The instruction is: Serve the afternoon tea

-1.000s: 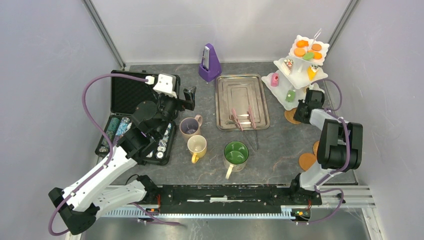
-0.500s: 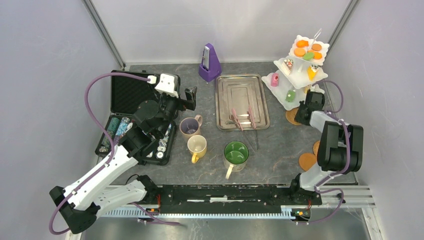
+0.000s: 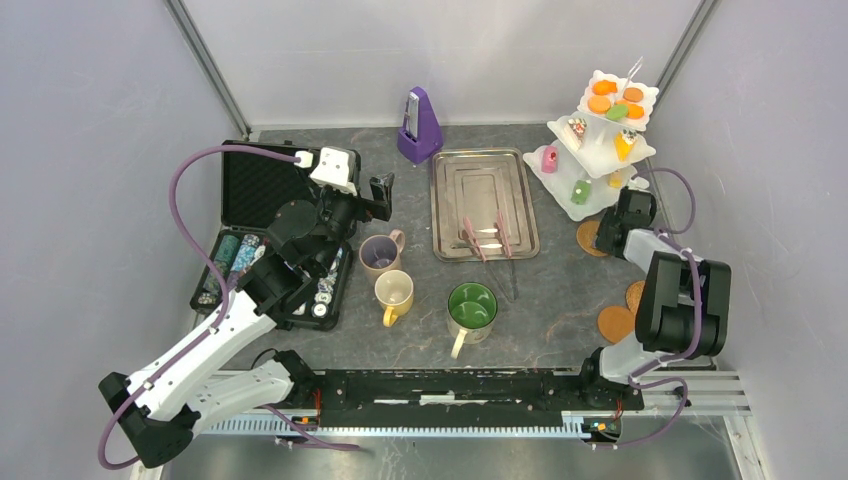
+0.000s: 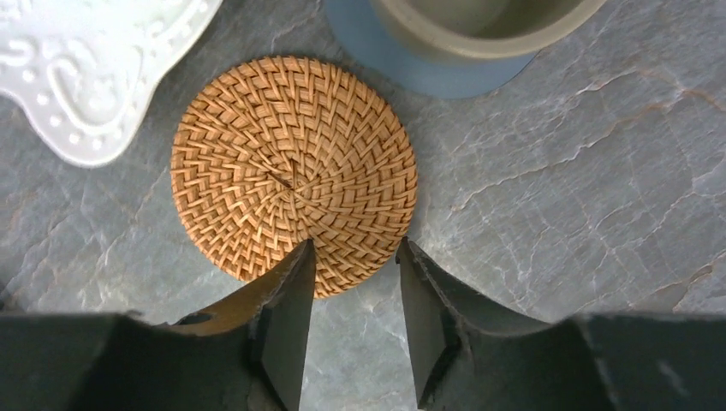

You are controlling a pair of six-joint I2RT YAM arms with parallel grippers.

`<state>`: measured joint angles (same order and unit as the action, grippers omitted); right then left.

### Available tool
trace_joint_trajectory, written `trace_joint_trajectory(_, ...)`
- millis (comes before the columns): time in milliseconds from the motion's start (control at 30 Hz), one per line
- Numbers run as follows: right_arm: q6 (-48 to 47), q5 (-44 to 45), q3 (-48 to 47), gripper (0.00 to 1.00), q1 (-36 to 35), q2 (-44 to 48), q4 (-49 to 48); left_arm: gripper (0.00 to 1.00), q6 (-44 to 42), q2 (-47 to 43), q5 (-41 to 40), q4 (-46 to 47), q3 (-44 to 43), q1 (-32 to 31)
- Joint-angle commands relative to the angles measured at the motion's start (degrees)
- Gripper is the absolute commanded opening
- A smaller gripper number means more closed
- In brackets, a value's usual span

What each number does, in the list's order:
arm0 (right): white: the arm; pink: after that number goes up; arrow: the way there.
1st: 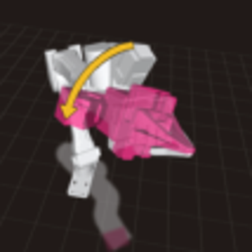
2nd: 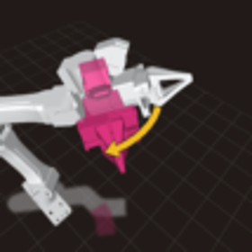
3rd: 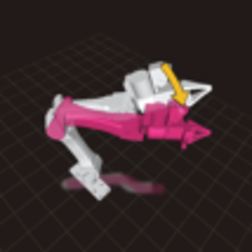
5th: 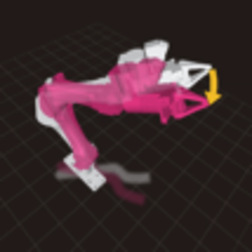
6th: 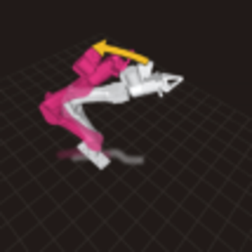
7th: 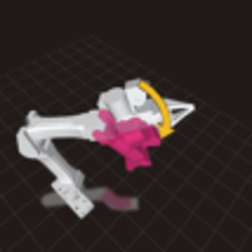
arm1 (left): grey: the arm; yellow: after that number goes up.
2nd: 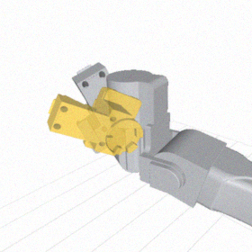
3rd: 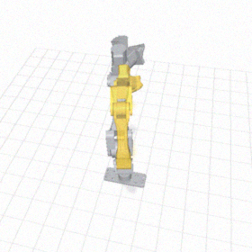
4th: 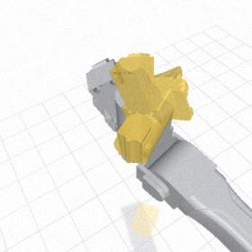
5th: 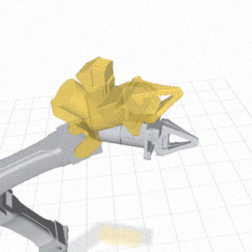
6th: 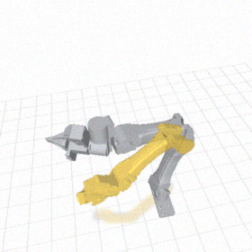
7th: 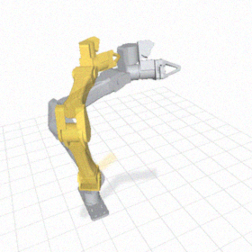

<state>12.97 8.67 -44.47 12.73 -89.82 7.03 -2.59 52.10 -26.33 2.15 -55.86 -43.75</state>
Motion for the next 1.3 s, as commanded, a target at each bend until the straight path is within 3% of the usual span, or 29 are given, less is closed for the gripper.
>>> trace_joint_trajectory(0,-0.5,-5.7,0.3,0.55,0.1,4.0,4.0,1.0,-0.8,-1.1,0.7,2.7,0.0,-0.3)
trace_joint_trajectory(300,-3.3,-4.4,-6.7,0.73,-6.6,19.4,15.6,1.0,-1.3,-1.1,0.3,2.7,0.1,-0.3)
trace_joint_trajectory(500,-2.7,-12.6,0.2,0.75,-22.1,29.1,18.8,1.0,-1.3,-1.2,0.2,2.7,0.1,-0.4)
trace_joint_trajectory(667,3.4,-16.0,6.9,0.78,-35.1,36.7,18.8,1.0,-1.2,-1.1,0.3,2.7,0.1,-0.6)
trace_joint_trajectory(933,15.7,-5.4,6.2,0.8,-54.4,39.0,22.3,1.0,-1.1,-1.3,0.5,2.6,0.1,-0.7)
trace_joint_trajectory(1167,20.5,4.4,0.7,0.79,-64.6,33.0,27.9,1.0,-1.3,-1.6,0.3,2.6,0.2,-0.9)
trace_joint_trajectory(1267,21.3,9.2,-2.6,0.79,-65.8,31.7,31.5,1.0,-1.4,-1.6,0.2,2.7,0.2,-1.1)
